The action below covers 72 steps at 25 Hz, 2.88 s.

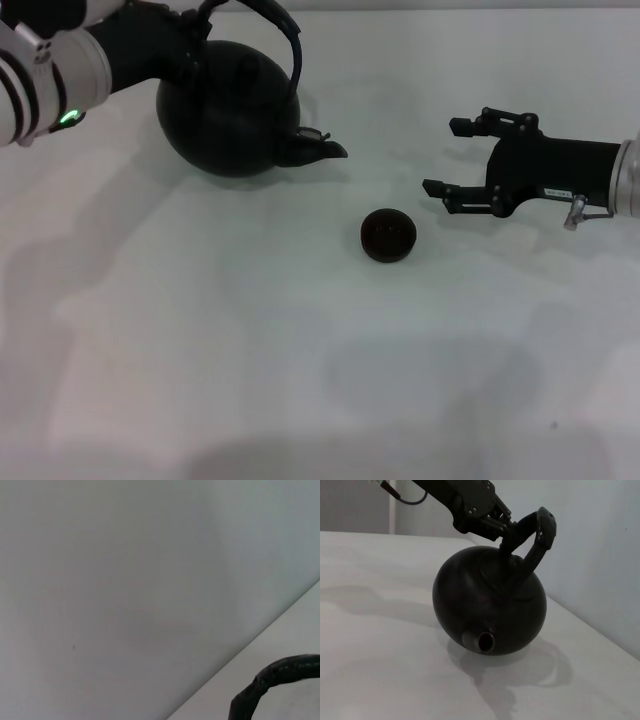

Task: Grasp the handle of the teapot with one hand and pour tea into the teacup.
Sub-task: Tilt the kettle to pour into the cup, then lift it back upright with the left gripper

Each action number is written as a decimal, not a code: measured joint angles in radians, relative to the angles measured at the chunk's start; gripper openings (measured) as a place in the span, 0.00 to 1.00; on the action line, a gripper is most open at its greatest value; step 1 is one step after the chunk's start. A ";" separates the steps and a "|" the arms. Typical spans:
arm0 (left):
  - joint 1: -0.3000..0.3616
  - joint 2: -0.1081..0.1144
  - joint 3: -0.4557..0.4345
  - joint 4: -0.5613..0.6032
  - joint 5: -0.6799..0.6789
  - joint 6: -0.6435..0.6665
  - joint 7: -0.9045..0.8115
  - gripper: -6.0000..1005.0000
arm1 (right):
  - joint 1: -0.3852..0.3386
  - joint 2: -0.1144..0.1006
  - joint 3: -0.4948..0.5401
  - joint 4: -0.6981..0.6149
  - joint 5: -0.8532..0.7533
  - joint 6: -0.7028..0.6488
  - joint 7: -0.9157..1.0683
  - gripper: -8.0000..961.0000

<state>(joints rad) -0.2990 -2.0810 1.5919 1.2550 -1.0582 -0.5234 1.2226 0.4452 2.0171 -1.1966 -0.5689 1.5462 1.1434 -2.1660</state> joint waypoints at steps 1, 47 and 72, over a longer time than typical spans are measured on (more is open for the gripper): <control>0.005 0.001 0.003 0.009 0.000 0.002 0.000 0.10 | 0.000 0.000 0.000 0.000 0.000 0.000 0.000 0.89; -0.058 0.002 0.127 0.197 0.425 -0.176 -0.268 0.10 | -0.028 -0.006 0.250 0.028 0.244 0.020 0.052 0.89; -0.122 0.001 0.197 0.208 0.539 -0.192 -0.333 0.10 | -0.014 -0.006 0.250 0.050 0.246 -0.005 0.049 0.89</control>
<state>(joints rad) -0.4208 -2.0796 1.7889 1.4634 -0.5190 -0.7149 0.8896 0.4310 2.0111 -0.9464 -0.5190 1.7918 1.1385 -2.1165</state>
